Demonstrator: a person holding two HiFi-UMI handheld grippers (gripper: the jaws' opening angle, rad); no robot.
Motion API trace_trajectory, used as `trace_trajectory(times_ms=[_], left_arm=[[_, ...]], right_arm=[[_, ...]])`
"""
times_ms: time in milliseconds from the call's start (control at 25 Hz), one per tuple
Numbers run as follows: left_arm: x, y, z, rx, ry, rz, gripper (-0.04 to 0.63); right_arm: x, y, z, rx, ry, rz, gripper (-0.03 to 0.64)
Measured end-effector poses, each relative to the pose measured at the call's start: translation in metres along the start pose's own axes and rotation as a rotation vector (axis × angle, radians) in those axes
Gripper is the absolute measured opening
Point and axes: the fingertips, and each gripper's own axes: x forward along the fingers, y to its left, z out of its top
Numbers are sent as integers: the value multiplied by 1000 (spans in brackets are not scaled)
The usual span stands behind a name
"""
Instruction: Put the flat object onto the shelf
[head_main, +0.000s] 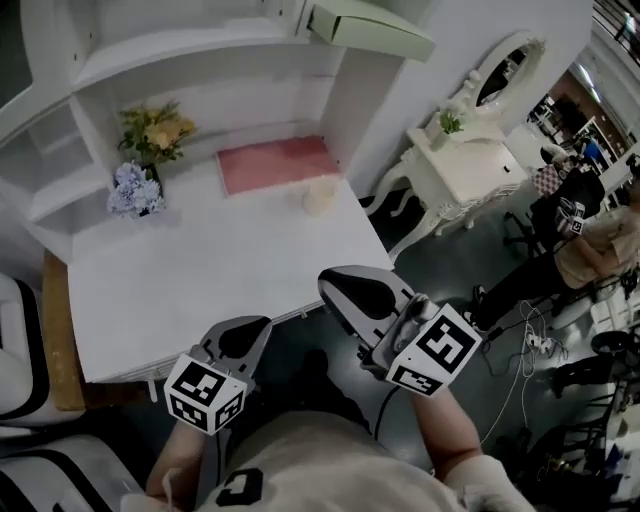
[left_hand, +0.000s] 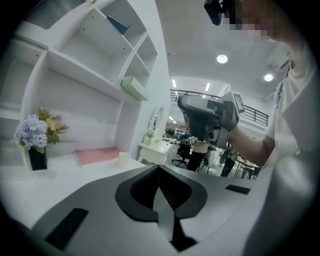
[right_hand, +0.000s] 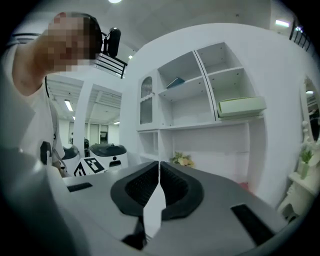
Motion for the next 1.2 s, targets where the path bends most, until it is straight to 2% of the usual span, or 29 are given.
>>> trace_trajectory(times_ms=[200, 400, 680, 800, 960, 1200], left_arm=[[13, -28, 15, 31, -19, -69, 12], [20, -48, 36, 91, -41, -67, 12], [45, -105, 38, 140, -37, -73, 12], [58, -130, 44, 146, -29, -40, 14], [78, -140, 54, 161, -40, -7, 12], [67, -142, 54, 139, -38, 130, 14]], right_arm=[[-25, -1, 2, -28, -27, -73, 26], [-51, -10, 32, -49, -142, -136, 23], [-119, -13, 31, -70, -178, -160, 23], [-151, -16, 31, -73, -172, -134, 23], [-174, -26, 24, -65, -168, -113, 25], [-179, -19, 9, -45, -122, -2, 25]])
